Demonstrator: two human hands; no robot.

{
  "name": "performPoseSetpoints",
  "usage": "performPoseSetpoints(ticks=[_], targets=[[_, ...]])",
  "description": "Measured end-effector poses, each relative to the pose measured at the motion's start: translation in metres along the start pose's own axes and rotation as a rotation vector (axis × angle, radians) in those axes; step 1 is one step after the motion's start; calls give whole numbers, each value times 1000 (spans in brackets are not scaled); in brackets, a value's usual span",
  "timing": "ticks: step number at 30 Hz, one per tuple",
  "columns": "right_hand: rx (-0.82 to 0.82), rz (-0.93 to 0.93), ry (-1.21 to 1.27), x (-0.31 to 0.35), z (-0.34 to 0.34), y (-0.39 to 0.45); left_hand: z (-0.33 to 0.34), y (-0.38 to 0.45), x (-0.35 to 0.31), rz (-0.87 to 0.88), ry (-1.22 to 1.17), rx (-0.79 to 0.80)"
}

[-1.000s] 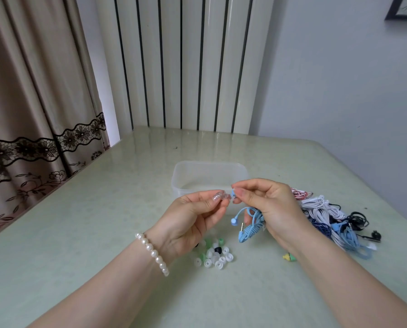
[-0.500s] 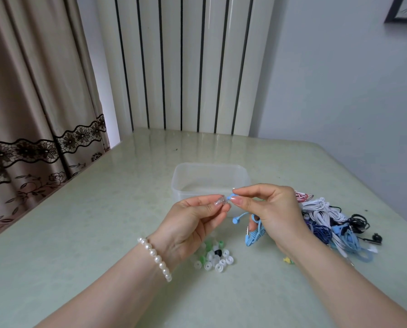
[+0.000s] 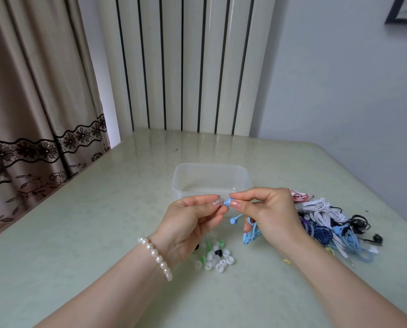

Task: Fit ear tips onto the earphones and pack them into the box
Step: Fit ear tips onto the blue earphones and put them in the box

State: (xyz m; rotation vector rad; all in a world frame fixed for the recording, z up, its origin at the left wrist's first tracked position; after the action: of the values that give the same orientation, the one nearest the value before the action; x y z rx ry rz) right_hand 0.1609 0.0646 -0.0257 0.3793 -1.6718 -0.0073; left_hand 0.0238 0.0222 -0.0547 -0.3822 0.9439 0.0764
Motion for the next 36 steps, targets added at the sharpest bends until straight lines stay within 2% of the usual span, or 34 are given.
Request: performPoseSetpoints(ticks=[9,21,30,36], targets=[[-36,29,-49,-4,0,0,1,-1,0,71,81,11],[-67,25,-142,-7,3,-3,2,-3,7,166,132,-53],[-159,-94,-180,-4,4,-7,7,-6,8,185,61,-15],[-96,168,86,-12,-11,6,7,-4,2,166,112,51]])
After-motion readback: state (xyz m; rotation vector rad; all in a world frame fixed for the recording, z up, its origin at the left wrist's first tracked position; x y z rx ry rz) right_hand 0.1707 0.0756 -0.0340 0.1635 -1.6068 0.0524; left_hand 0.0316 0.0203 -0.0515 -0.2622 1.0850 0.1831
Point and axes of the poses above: each hand's wrist, its own y-axis towards the middle knuckle, its own z-axis out of the palm, x = y × z, the point moved 3 cm from there along y, towards the middle knuckle, and after that the axes turned 4 degrees about -x, right-handed, at the moved point
